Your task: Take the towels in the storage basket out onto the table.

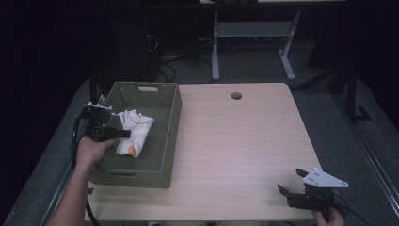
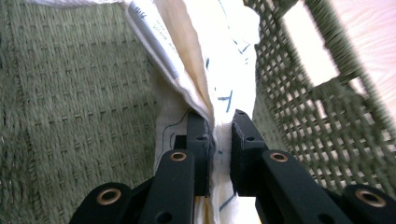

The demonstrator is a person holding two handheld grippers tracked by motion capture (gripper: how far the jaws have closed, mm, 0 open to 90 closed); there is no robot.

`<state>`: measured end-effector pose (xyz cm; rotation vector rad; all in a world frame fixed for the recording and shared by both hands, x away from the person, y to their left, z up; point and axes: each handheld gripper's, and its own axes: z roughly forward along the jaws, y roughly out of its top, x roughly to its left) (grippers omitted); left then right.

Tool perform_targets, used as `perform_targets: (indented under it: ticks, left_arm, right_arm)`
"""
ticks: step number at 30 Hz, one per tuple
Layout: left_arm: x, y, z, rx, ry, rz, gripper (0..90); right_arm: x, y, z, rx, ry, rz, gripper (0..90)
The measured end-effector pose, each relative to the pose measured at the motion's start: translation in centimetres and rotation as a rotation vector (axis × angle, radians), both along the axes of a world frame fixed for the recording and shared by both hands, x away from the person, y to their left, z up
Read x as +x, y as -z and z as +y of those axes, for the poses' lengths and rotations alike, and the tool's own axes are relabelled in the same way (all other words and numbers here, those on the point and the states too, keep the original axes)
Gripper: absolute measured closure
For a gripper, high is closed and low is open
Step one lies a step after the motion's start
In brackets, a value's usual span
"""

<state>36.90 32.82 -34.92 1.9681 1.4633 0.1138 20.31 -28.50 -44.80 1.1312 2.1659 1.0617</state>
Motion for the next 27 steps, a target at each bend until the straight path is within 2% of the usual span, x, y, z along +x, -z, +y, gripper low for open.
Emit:
perform_targets:
  ticks: [5,6,11,13,20,27]
  left_arm:
    - [-0.2,-0.6,0.6,-0.063,-0.03,-0.017,80.2]
    - [-0.2,-0.6,0.6,-0.089,-0.034,-0.022,80.2]
    - [-0.3,-0.8,0.8,-0.133,-0.037,-0.034,80.2]
    - [-0.3,-0.8,0.9,-0.173,-0.044,-0.038,80.2]
    - [-0.4,-1.3,1.4,-0.264,-0.061,-0.065,80.2]
    - [-0.5,-1.5,1.4,-0.352,-0.048,-0.087,80.2]
  right_arm:
    - [-0.1,0.0,0.0,0.001,0.002,-0.004,13.9]
    - [-0.1,0.0,0.0,0.001,0.002,-0.004,13.9]
    - [0.0,0.0,0.0,0.004,0.006,0.001,13.9]
    - [0.0,0.0,0.0,0.0,0.009,-0.002,13.8]
    - [0.0,0.0,-0.4,0.008,0.027,-0.005,13.9]
    - [-0.1,-0.1,-0.4,0.009,0.028,-0.012,13.8]
